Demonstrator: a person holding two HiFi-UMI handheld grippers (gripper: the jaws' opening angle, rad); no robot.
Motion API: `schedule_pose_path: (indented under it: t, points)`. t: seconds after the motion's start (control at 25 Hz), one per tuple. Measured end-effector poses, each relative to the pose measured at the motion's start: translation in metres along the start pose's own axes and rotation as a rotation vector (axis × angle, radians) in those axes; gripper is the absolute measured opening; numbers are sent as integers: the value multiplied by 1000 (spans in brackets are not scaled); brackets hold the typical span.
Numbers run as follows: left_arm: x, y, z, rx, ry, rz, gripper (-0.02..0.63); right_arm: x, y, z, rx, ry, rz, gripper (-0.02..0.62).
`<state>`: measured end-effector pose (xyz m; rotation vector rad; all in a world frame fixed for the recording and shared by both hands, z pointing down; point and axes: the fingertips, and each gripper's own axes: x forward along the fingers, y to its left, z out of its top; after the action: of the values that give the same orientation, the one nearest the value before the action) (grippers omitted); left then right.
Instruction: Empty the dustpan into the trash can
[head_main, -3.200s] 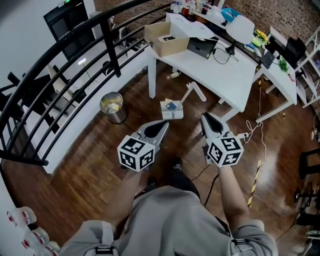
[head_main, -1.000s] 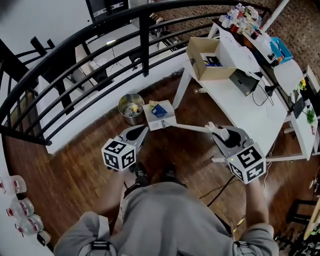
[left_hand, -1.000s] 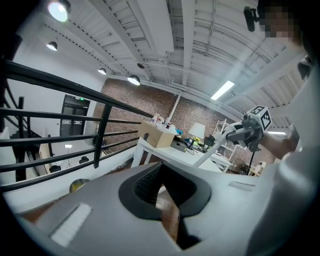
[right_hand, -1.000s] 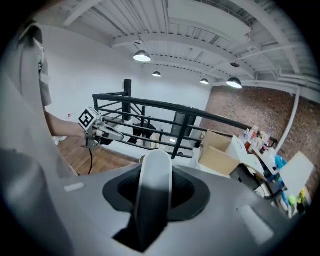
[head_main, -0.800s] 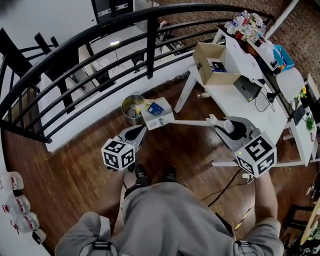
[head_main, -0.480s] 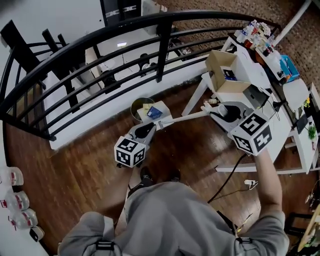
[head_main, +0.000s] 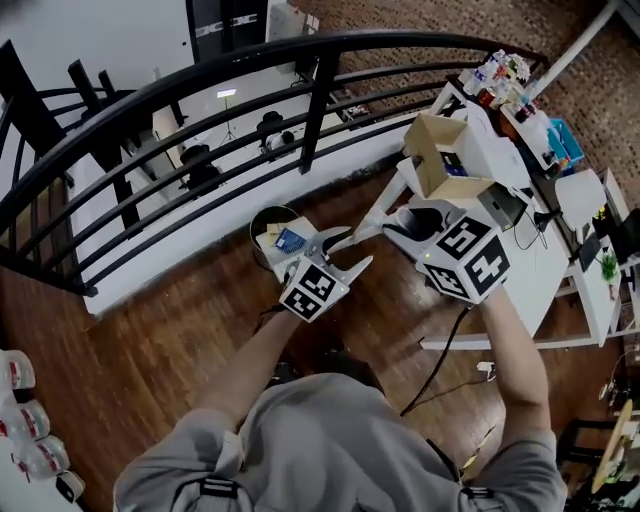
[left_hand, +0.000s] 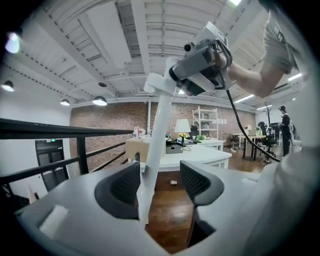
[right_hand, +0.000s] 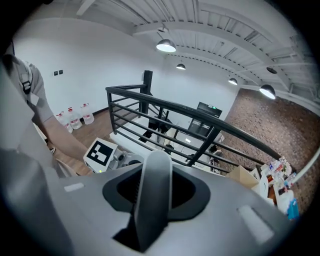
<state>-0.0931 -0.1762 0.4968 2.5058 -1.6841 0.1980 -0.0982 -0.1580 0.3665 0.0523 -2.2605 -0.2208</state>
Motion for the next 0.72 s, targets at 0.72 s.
schedule_pose_path:
  t: [0.72]
  points:
    - [48,120,70,-93,-44,214,55,-93,-134,116,57,-722,-61,235]
